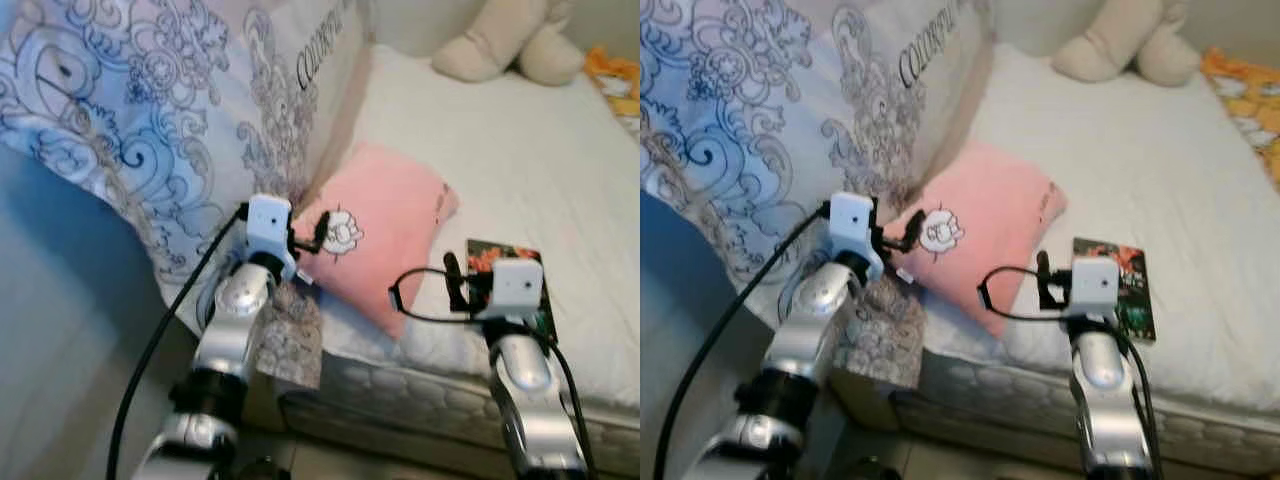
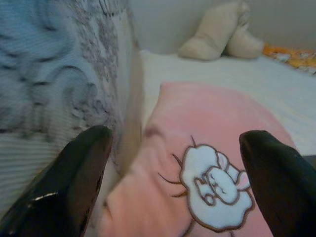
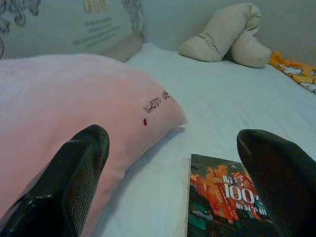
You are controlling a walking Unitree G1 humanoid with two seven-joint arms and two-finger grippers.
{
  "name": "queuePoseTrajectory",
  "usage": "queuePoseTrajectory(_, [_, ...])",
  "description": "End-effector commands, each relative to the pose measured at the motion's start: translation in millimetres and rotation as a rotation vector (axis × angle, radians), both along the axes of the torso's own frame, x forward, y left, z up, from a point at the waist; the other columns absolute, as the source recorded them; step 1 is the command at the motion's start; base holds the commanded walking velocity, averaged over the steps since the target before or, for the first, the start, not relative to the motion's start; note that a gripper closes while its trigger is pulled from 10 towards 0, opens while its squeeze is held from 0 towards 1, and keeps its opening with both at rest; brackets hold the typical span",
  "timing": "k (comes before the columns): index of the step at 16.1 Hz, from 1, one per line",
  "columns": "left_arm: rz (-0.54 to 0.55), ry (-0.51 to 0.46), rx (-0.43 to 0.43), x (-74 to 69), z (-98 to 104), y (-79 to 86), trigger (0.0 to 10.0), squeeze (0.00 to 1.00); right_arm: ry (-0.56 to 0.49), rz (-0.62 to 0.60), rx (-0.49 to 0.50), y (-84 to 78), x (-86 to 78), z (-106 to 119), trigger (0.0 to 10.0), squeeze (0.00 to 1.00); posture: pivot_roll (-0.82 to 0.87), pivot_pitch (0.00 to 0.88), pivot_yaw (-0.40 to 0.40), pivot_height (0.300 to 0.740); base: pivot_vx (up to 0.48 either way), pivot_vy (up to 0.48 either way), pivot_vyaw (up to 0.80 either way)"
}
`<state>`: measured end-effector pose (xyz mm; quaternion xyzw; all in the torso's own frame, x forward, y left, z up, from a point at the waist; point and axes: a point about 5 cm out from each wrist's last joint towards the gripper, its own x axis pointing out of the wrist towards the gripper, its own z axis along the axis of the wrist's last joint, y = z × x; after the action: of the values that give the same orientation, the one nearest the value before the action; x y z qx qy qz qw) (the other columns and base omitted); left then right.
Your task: Clean up the room
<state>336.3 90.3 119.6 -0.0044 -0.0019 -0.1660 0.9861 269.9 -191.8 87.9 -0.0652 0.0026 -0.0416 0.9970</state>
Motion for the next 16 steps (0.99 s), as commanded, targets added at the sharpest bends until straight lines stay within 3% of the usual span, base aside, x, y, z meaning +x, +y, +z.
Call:
queuePoseTrajectory(1, [-0.021, -0.013, 0.031, 4.8, 5.2, -8.1, 10.0, 0.00, -0.007, -0.022, -0.002, -4.5, 0.1, -0.2, 10.0, 0.00, -0.04, 0.000, 0.037, 0.740, 0.000, 0.000, 0.00])
queuePoseTrajectory(4, [-0.014, -0.006, -0.013, 12.0, 11.1, -7.5, 10.0, 0.00, -0.013, 0.000, -0.023, 1.8, 0.4, 0.0, 10.0, 0.00, -0.05, 0.000, 0.042, 0.740, 0.268, -0.173, 0.00])
queuePoseTrajectory(7, [-0.040, -0.011, -0.021, 10.5, 11.4, -16.2, 10.0, 0.00, -0.007, 0.011, -0.018, 4.3, -0.3, -1.3, 10.0, 0.00, -0.07, 0.000, 0.051, 0.740, 0.414, -0.165, 0.00])
queuePoseTrajectory(12, [-0.001, 0.004, -0.058, 10.7, 11.6, -16.2, 10.0, 0.00, 0.014, 0.033, -0.008, 6.5, -3.3, -5.1, 10.0, 0.00, -0.06, 0.000, 0.046, 0.740, 0.475, 0.000, 0.00])
queuePoseTrajectory(15, [0.044, -0.009, -0.052, 11.8, 12.8, -12.0, 10.0, 0.00, 0.040, 0.048, 0.003, 6.0, 2.7, -5.9, 10.0, 0.00, -0.04, 0.000, 0.036, 0.740, 0.320, 0.000, 0.00])
queuePoseTrajectory(16, [0.068, -0.020, -0.040, 13.7, 15.1, -7.4, 10.0, 0.00, 0.075, 0.056, 0.029, 3.5, 15.9, -5.8, 10.0, 0.00, -0.03, 0.000, 0.026, 0.740, 0.000, 0.000, 0.00])
